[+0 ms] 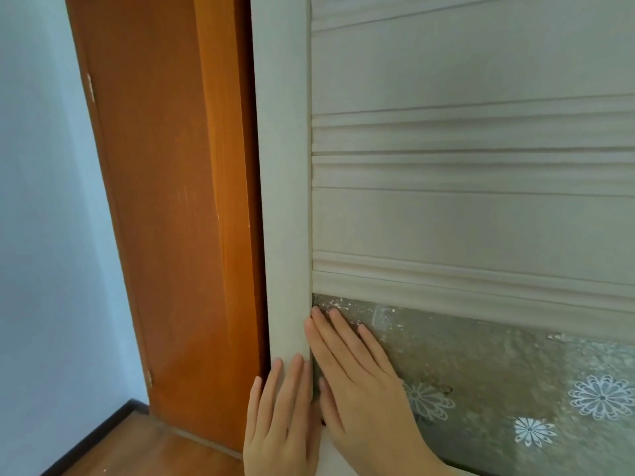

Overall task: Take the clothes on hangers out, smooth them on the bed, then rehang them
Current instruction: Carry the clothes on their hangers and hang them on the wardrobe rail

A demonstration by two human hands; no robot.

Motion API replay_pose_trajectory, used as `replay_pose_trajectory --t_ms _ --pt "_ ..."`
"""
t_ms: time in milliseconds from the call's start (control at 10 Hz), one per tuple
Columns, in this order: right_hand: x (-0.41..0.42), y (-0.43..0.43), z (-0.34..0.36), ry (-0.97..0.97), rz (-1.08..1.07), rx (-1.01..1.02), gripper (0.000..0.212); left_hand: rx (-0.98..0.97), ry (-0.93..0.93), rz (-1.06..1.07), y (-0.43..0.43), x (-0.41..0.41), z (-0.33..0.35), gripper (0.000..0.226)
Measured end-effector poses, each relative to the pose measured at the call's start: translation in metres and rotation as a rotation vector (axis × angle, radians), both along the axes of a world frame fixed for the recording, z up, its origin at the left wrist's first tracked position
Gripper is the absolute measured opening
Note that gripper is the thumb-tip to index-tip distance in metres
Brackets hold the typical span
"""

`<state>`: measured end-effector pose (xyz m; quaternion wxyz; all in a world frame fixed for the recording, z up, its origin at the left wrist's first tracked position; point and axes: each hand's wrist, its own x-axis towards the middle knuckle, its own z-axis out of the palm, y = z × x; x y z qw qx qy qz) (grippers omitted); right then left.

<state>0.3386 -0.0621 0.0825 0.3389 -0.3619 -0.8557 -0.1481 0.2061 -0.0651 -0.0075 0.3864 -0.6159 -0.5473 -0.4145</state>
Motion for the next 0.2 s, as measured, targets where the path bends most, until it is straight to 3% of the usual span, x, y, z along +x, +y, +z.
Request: replay_pose_trajectory --t_ms 100,200 --pt "0.02 -0.008 0.012 -0.096 0.116 -0.094 0.072 -0.01 0.064 0.021 0.005 -0.004 0.003 0.052" --pt "0.076 -0.027 0.04 0.017 0.343 -0.453 0.06 0.006 -0.126 -0.075 -0.003 0.017 0.022 0.041"
